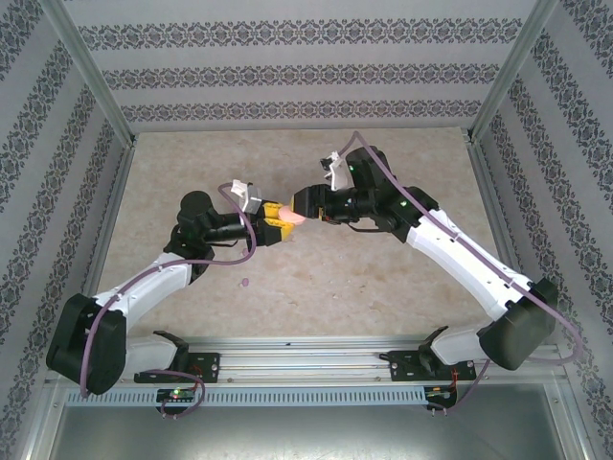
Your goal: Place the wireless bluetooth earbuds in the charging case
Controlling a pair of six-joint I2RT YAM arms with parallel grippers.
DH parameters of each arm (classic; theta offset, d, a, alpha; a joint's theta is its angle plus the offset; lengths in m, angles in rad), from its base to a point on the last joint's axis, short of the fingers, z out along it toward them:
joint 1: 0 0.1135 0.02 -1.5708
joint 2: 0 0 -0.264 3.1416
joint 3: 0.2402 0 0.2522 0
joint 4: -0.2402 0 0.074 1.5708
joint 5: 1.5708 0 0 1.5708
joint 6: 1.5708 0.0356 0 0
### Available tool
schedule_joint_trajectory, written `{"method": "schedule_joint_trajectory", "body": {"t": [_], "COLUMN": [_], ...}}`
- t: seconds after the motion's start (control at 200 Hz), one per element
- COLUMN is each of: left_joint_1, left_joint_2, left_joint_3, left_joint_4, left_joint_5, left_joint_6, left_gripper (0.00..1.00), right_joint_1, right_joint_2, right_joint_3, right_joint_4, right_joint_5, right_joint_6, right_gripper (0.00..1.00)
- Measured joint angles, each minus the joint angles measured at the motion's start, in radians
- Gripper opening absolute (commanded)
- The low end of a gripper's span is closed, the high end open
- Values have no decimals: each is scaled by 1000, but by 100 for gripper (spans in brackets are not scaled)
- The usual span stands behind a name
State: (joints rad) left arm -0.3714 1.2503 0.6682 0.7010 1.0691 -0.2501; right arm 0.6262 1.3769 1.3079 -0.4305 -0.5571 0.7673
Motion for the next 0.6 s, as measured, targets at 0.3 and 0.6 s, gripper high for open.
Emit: {"method": "schedule_joint_trajectory", "body": {"t": [0.3, 0.6], "left_joint_1": [-1, 0], "left_joint_2": [34, 42], "left_joint_3": [23, 55], "left_joint_4": [40, 47], "left_joint_5": [-12, -44], "left_joint_6": [-45, -39], "left_gripper": [16, 24], "right_joint_1": [-24, -49], "right_joint_2": [-11, -9], "right_joint_3": [-110, -165], "right_joint_4": [224, 409], "right_joint_5": [-111, -170], "right_joint_6": [193, 364], "right_gripper": [49, 26]}}
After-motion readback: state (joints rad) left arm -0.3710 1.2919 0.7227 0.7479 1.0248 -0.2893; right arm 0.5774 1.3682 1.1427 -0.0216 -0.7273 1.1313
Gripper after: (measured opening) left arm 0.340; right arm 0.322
